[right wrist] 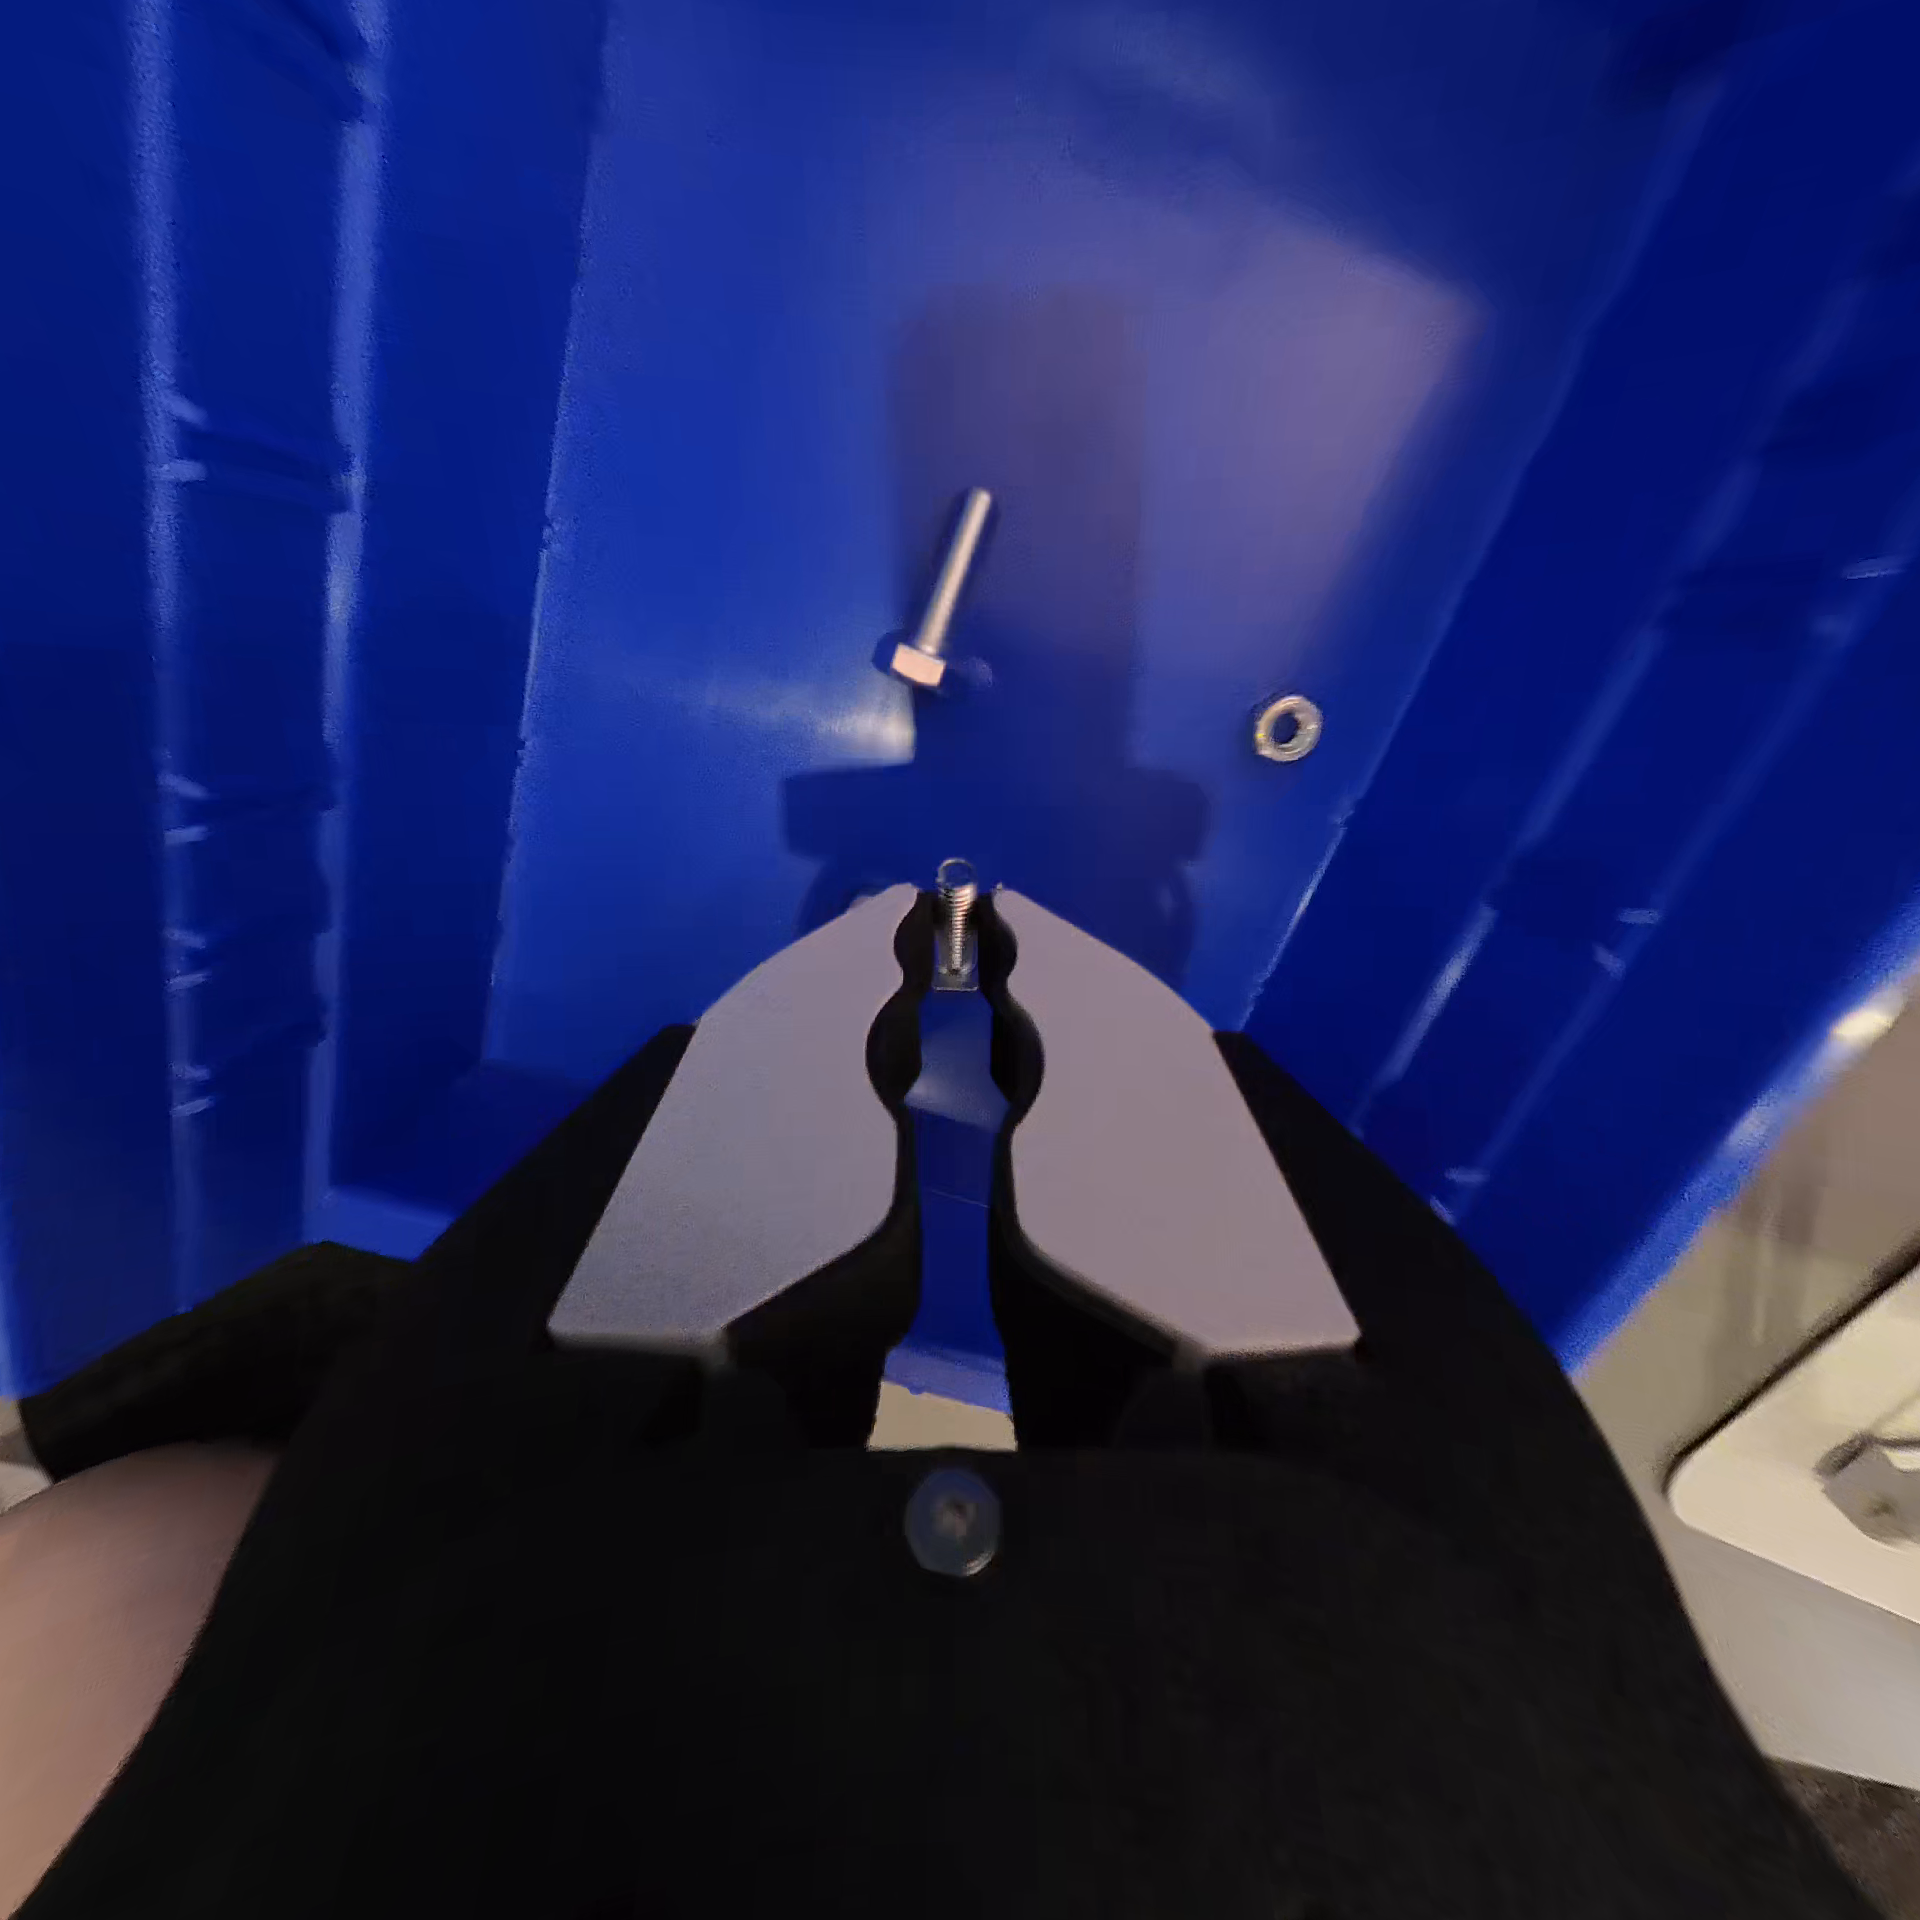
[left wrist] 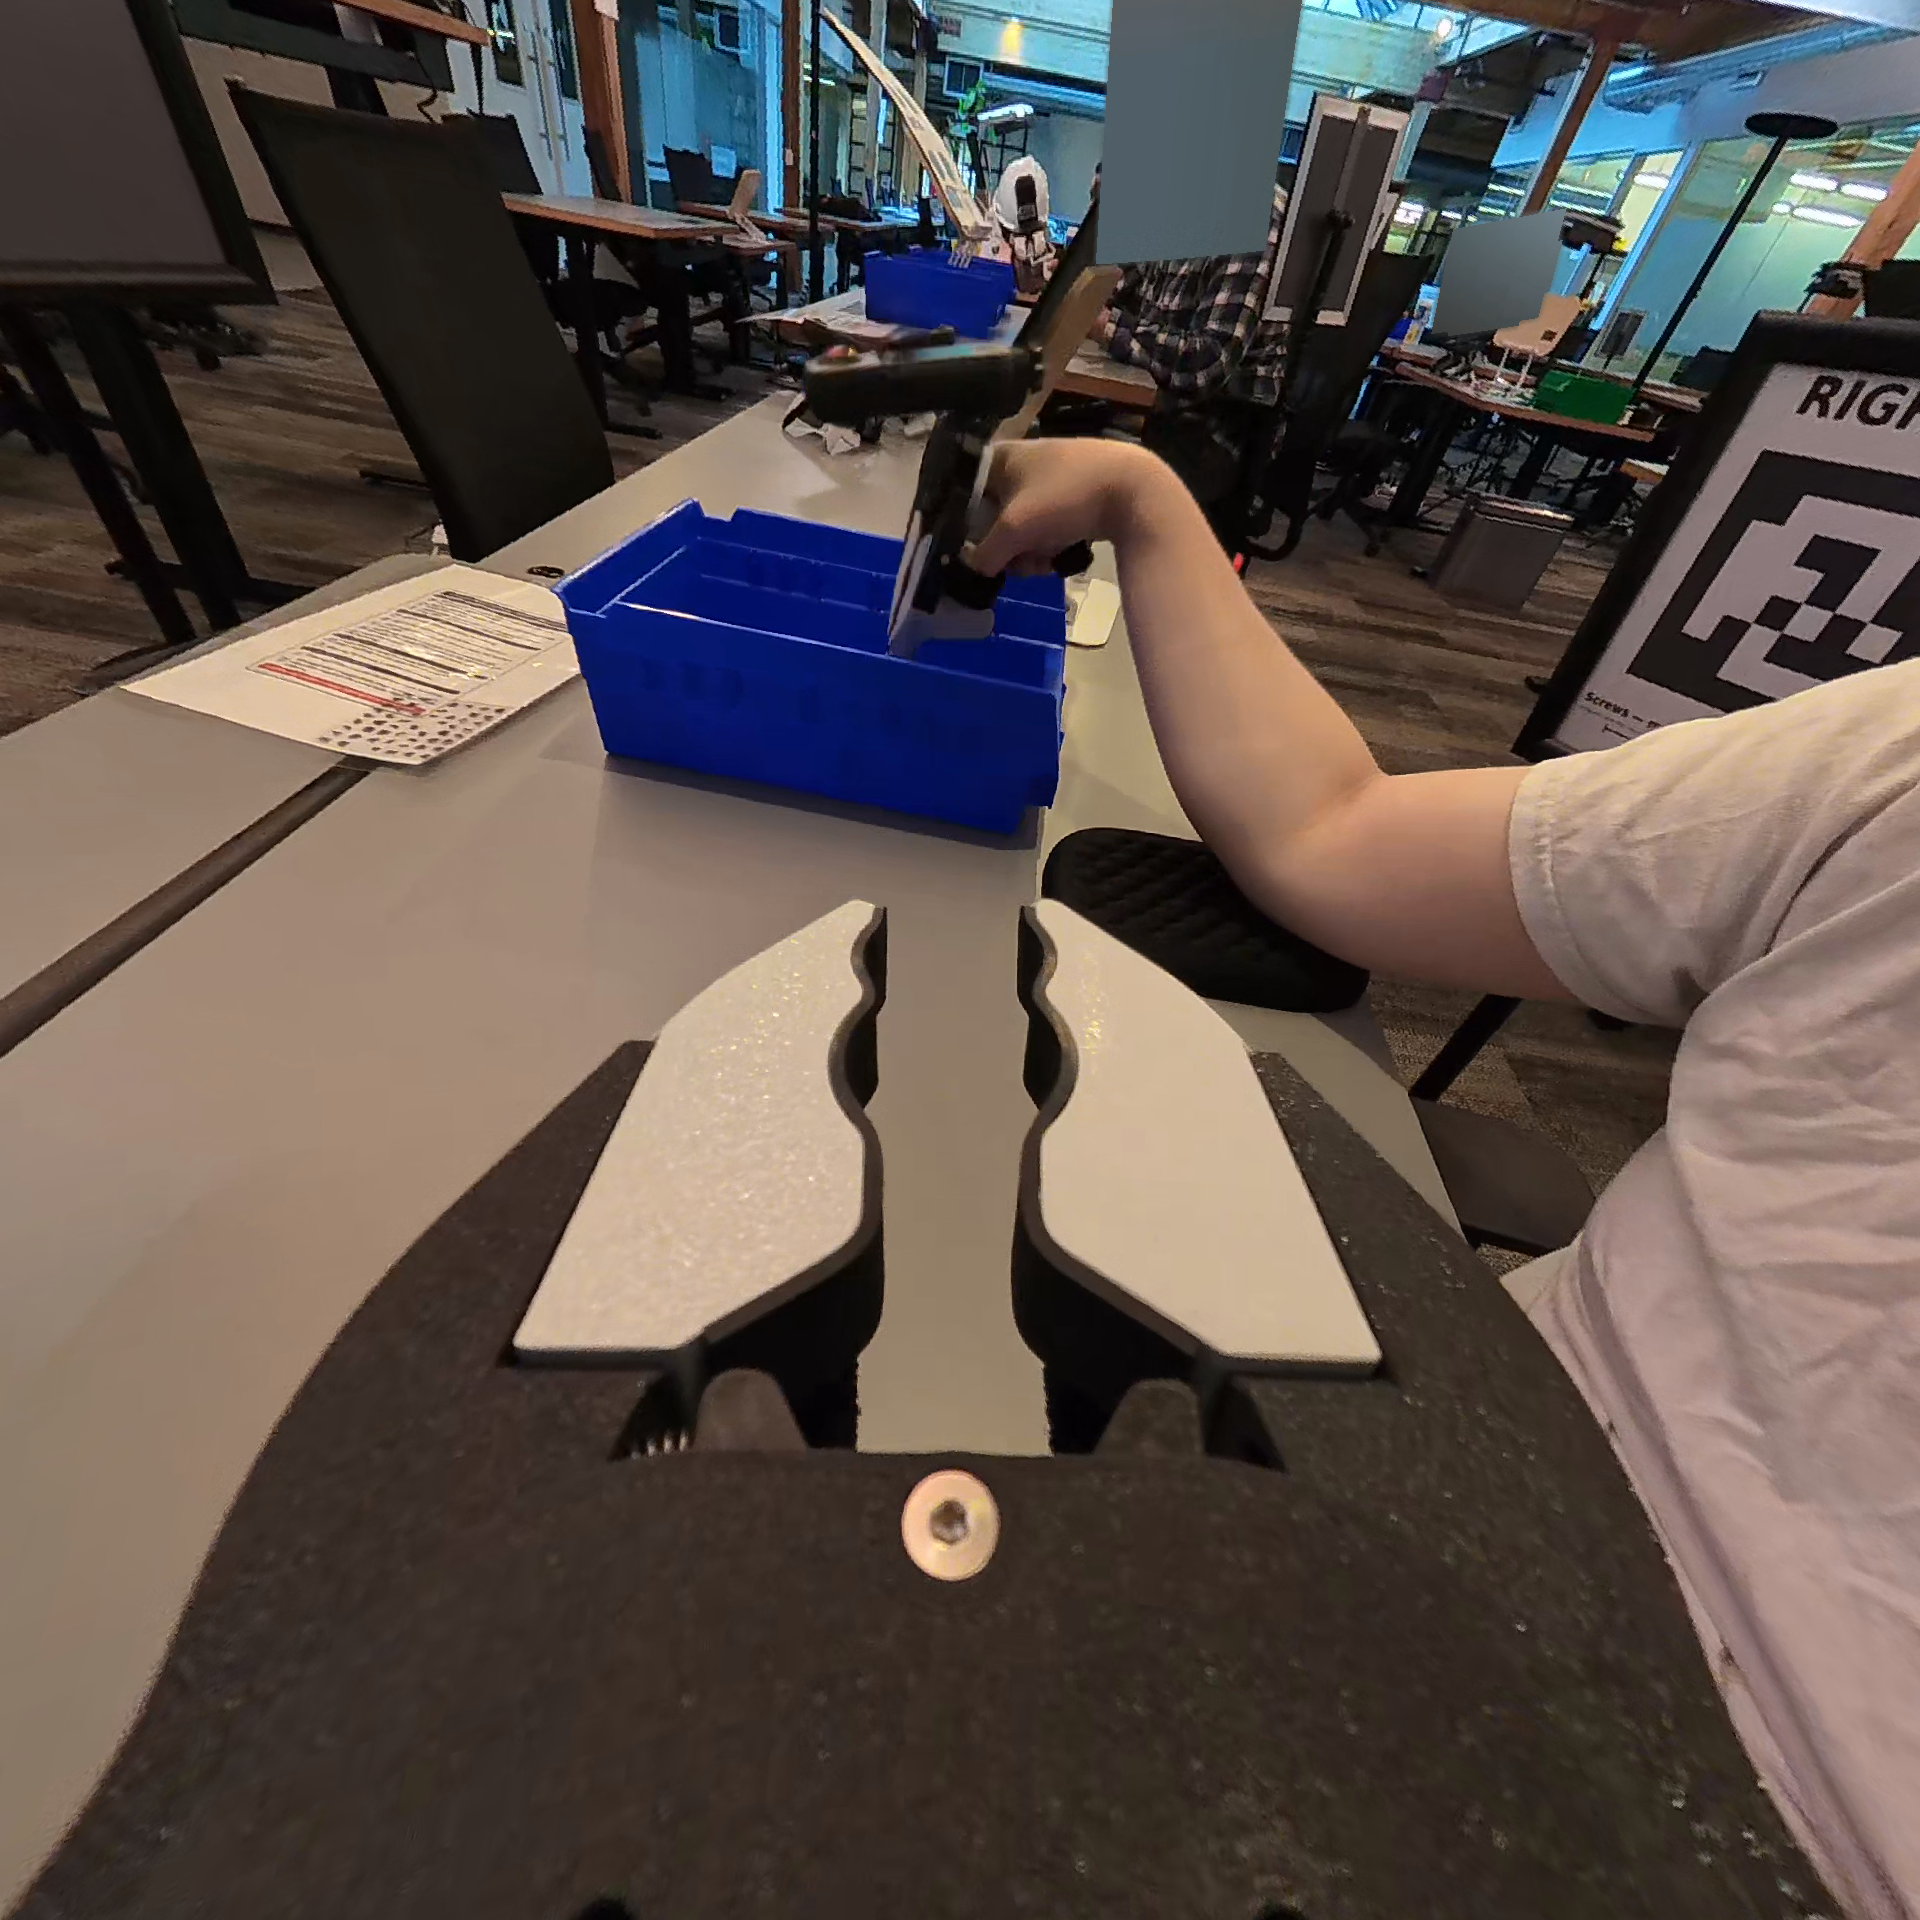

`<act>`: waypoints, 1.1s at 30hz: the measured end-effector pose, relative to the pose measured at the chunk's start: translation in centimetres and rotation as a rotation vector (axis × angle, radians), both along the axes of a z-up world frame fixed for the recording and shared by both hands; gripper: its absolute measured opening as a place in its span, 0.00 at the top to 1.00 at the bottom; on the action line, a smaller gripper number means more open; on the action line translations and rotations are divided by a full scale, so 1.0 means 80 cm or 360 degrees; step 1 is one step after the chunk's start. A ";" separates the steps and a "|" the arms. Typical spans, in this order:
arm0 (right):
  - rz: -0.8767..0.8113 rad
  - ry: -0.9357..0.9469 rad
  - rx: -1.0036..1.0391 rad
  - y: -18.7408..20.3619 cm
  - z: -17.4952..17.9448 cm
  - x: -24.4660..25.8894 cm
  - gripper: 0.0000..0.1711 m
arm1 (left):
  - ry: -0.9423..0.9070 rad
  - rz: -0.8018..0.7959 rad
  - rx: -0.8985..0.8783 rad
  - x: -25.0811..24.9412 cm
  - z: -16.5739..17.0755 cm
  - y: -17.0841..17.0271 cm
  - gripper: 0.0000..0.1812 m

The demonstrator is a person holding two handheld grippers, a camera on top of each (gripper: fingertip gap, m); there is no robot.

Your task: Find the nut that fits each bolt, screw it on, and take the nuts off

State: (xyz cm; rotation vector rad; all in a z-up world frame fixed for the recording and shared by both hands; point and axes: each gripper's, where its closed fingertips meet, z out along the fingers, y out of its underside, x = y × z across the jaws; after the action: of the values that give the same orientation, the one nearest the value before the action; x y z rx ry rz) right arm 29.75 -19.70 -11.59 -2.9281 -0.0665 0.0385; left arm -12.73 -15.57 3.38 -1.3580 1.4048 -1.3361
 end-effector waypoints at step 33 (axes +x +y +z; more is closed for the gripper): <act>0.0382 -0.0492 0.1440 0.109 0.249 -0.122 0.83 | 0.1500 0.2206 -0.0494 -0.554 -0.080 0.219 0.81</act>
State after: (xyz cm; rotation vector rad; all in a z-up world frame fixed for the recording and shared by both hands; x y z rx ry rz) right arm 19.98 -10.98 8.31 -1.9874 -0.3738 -0.3201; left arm -57.03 1.98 -3.03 -2.5786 0.3297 0.0888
